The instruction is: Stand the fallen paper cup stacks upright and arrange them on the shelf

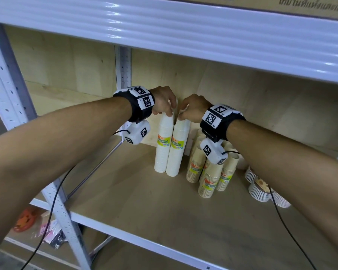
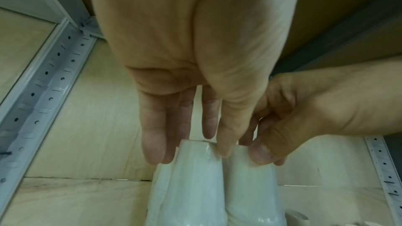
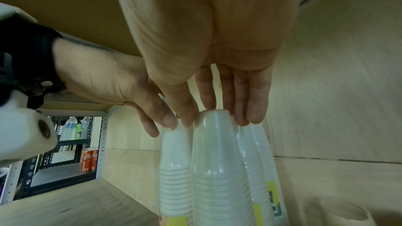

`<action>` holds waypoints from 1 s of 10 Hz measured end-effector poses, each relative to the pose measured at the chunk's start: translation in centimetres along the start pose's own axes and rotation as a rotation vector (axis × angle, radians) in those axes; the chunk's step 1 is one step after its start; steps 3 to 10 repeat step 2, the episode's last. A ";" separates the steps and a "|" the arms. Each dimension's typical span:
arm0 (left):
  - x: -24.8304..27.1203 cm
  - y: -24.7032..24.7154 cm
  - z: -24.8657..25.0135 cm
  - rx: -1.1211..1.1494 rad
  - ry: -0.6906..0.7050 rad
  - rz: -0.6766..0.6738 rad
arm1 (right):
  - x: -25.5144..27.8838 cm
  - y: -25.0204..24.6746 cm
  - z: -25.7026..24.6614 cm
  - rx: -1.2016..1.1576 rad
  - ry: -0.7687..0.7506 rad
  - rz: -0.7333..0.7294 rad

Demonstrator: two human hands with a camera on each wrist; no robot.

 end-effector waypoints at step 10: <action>0.3 -1.2 0.1 -0.049 0.005 0.061 | 1.1 -1.3 -0.2 -0.014 -0.032 0.101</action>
Point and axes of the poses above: each hand's wrist, its own x-axis away from the middle knuckle, its own y-axis out of the palm, z = x × y, the point moved 3 cm from there along -x, towards the middle knuckle, and after that the axes turned 5 degrees about -x, right-handed, at the moved point
